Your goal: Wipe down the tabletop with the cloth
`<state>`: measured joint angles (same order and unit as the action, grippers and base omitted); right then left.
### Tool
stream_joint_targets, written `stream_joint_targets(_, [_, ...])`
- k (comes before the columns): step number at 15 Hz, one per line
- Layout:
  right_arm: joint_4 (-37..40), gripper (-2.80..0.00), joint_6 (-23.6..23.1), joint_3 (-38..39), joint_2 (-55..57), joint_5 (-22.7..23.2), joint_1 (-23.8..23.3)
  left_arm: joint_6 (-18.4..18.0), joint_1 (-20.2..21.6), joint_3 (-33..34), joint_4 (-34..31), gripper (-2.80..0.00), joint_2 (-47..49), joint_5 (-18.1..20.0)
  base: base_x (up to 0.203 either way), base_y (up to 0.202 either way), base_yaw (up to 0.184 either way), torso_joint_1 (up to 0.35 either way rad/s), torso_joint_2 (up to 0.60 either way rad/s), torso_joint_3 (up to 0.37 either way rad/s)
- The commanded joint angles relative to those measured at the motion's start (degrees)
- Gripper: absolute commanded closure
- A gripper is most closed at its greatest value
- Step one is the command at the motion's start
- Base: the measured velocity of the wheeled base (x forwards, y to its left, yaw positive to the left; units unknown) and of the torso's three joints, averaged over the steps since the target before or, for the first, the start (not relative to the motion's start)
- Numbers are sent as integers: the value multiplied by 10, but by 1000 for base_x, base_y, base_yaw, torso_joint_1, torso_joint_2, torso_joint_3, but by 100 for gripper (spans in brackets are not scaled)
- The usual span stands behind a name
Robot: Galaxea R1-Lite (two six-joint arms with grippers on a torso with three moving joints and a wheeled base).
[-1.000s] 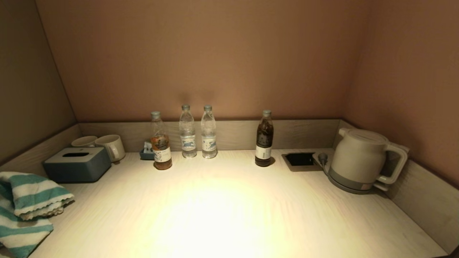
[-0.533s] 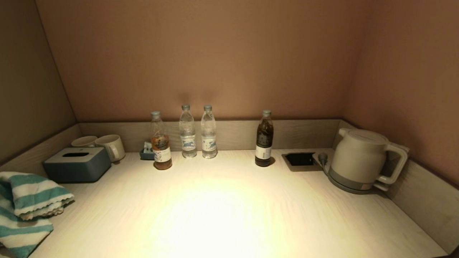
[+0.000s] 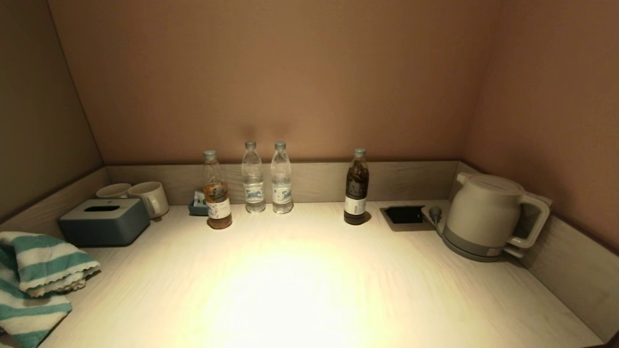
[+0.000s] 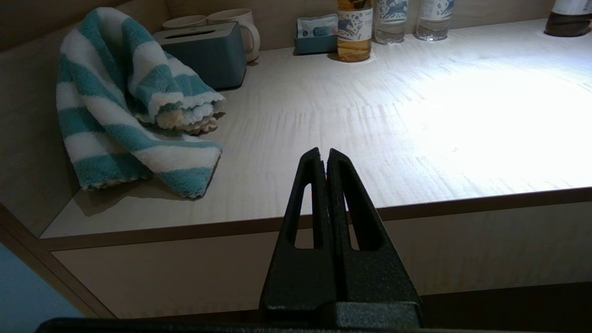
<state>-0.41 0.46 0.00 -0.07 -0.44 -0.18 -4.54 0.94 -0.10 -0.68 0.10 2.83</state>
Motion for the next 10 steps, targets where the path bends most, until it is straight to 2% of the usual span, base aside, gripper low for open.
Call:
stream_joint_targets(1, [0,0,1,0,1,0,0,0,0,0,0,0,0,0,0,0,0,0,0,0])
stream_joint_targets(10, [0,0,1,0,1,0,0,0,0,0,0,0,0,0,0,0,0,0,0,0])
